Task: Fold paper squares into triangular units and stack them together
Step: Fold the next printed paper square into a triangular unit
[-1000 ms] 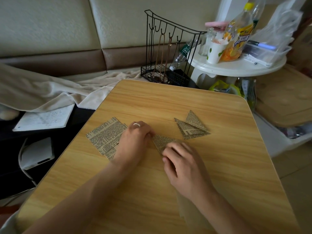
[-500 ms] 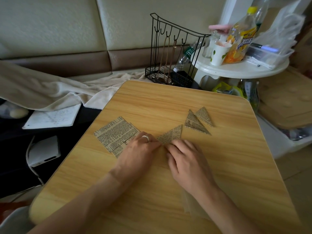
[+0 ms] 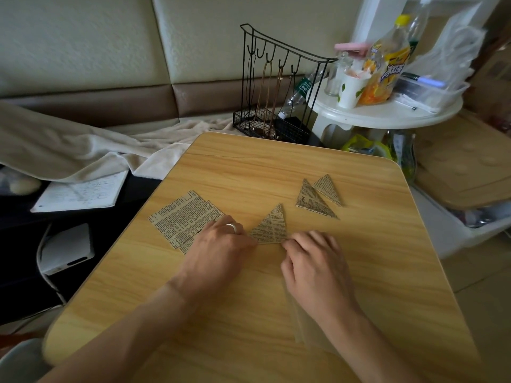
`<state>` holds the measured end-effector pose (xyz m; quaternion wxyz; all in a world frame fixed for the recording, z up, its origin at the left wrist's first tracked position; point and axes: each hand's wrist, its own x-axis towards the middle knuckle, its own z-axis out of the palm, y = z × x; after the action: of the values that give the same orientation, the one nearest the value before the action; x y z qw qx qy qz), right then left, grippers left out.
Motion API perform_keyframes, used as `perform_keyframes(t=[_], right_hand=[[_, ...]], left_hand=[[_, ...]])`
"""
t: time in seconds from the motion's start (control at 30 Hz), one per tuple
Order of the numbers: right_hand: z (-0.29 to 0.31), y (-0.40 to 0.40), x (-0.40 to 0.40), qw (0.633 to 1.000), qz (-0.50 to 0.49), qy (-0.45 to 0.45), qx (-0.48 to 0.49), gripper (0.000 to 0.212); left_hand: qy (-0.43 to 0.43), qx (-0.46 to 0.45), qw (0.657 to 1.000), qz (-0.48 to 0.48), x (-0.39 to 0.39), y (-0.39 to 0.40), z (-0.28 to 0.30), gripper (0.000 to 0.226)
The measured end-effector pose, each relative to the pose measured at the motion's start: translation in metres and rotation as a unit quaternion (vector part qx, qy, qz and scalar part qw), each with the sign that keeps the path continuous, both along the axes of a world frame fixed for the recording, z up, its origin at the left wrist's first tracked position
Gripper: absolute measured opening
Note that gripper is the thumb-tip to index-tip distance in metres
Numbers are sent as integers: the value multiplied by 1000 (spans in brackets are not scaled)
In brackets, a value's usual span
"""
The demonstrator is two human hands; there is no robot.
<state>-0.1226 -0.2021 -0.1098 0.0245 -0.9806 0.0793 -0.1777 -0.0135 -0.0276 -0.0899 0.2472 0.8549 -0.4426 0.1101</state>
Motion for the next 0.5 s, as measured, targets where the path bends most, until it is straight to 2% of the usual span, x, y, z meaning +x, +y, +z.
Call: perform_keyframes(t=[0.23,0.37,0.5], right_hand=[[-1,14,7,996,80,14,37,27],[0,4,8,998,59,0,38,30],[-3,5,10,998,58,-12,37,31]], left_hand=[[5,4,1000,-14,0,0,0,23],[-44,24,999,-13,4,3,-5,31],[-103,16,994,-12,5,14,-12,22]])
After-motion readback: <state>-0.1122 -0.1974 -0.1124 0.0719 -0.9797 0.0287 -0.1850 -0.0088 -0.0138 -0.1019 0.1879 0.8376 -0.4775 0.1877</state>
